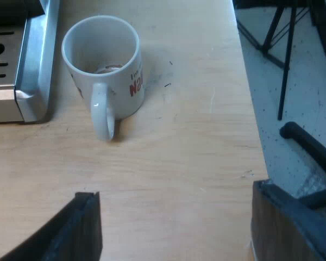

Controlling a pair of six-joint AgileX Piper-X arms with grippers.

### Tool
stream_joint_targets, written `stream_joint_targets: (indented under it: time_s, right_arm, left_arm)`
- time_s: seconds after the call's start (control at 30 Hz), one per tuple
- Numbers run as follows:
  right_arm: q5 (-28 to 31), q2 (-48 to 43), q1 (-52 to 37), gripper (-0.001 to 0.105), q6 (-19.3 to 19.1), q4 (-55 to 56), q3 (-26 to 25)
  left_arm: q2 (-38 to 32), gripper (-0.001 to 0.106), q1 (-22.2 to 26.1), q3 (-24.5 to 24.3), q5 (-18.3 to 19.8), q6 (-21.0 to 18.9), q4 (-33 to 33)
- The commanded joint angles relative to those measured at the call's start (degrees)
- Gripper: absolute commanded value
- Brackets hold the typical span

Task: Remove mug from coffee machine

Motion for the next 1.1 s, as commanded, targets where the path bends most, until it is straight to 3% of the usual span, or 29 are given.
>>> stream_joint_targets:
  time_s: [0.03, 0.17, 0.53, 0.8, 0.93, 1.1]
  right_arm:
    - [-0.3, -3.9, -0.1, 0.061, -0.3, 1.7, -0.4]
    - [0.0, -9.5, -0.1, 0.061, -0.3, 2.3, -0.4]
    - [0.0, -23.0, -0.1, 0.061, -0.3, 4.3, -0.4]
    - [0.3, -22.8, -0.1, 0.06, -0.7, 7.4, -0.5]
    - [-0.1, -22.8, -0.1, 0.06, -0.7, 4.7, 1.7]
    - [-0.2, -22.8, -0.1, 0.06, -0.7, 1.3, 4.8]
  left_arm:
    - [-3.2, 0.079, 0.0, -0.3, 0.2, 0.0, 2.7]
    - [-7.7, 0.079, 0.0, -0.3, 0.2, 0.0, 5.3]
    - [-7.2, 0.079, 0.0, -1.0, -0.1, 0.4, 7.4]
    - [-7.2, 0.079, 0.0, -1.0, -0.4, 0.8, 6.9]
    - [-7.2, 0.079, 0.0, -0.8, -0.4, 3.4, 4.3]
    - [-7.2, 0.079, 0.0, -0.4, -0.4, 3.9, 1.0]
